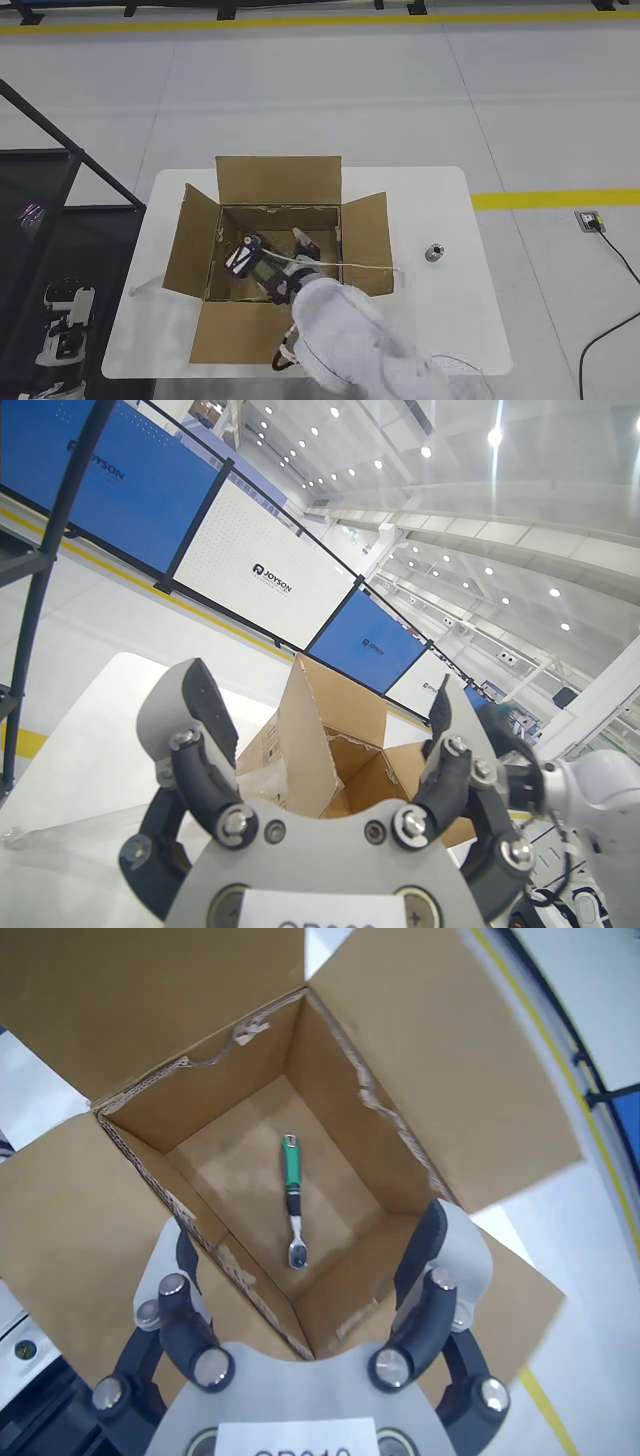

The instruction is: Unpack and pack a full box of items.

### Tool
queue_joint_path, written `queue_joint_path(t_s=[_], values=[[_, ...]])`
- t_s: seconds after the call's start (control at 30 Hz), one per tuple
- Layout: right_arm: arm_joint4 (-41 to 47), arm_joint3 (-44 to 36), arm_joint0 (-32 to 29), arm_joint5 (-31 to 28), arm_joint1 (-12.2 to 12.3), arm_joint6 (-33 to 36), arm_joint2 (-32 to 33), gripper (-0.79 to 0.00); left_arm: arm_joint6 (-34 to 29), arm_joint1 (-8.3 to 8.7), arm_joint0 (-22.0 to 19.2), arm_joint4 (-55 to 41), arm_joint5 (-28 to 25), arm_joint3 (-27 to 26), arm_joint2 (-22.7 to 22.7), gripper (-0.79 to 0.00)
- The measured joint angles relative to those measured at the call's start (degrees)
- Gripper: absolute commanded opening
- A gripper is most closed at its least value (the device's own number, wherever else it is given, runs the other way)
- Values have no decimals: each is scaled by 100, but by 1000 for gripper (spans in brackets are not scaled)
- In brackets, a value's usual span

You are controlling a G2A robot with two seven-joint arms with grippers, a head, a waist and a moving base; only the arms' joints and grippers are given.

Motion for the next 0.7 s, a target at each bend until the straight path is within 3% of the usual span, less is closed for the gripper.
queue_joint_path(t_s=[0.17,0.33,0.43,0.5,0.6,0.7], values=[[-1068,-2071,-1420,-51,241,87,838,0,0,0,0,0,0,0,0,0],[-570,-2275,-1940,230,303,184,2294,0,0,0,0,0,0,0,0,0],[167,-1822,-1855,195,327,606,3335,0,0,0,0,0,0,0,0,0],[502,-1026,-1537,170,353,852,3956,0,0,0,0,0,0,0,0,0],[573,88,-1096,52,377,838,4387,0,0,0,0,0,0,0,0,0],[1309,980,-865,-271,421,494,4749,0,0,0,0,0,0,0,0,0]])
